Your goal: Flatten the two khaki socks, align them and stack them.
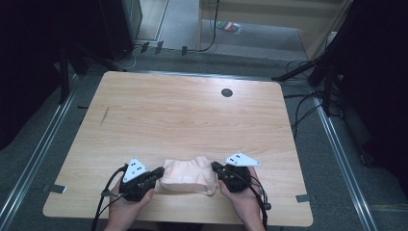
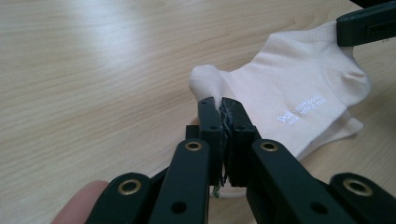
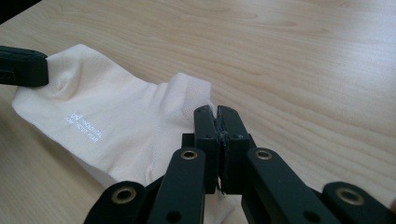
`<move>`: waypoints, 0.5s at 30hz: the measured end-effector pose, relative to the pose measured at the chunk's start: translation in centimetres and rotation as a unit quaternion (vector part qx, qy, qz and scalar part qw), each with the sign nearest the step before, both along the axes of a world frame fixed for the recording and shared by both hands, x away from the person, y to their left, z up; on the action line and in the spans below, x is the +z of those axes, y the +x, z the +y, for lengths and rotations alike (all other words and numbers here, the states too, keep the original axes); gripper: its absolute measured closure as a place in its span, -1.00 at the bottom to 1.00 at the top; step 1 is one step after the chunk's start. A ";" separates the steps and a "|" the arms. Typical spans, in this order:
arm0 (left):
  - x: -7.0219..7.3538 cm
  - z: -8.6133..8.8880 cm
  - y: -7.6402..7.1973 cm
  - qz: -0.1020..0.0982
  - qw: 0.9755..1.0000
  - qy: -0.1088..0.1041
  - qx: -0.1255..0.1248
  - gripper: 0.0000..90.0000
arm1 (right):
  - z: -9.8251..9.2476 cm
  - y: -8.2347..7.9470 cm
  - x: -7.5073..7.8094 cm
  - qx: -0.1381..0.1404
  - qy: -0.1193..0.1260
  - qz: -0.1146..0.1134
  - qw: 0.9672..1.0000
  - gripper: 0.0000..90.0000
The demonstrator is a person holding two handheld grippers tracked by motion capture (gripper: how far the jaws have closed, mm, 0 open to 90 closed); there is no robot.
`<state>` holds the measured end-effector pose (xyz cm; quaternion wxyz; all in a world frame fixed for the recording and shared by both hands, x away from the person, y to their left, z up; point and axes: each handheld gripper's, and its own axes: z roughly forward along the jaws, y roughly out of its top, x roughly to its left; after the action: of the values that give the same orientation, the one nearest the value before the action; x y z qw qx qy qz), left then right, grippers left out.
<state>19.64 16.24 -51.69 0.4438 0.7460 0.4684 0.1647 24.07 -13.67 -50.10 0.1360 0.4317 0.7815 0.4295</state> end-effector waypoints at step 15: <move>-2.0 -1.2 -0.7 -0.006 0.999 0.048 0.000 0.96 | -0.4 -1.1 -1.5 -0.004 -0.011 0.012 1.000 0.97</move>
<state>18.92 15.06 -53.69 0.4102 0.7656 0.4571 0.1913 22.99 -14.08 -51.61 0.1334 0.4386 0.7859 0.4151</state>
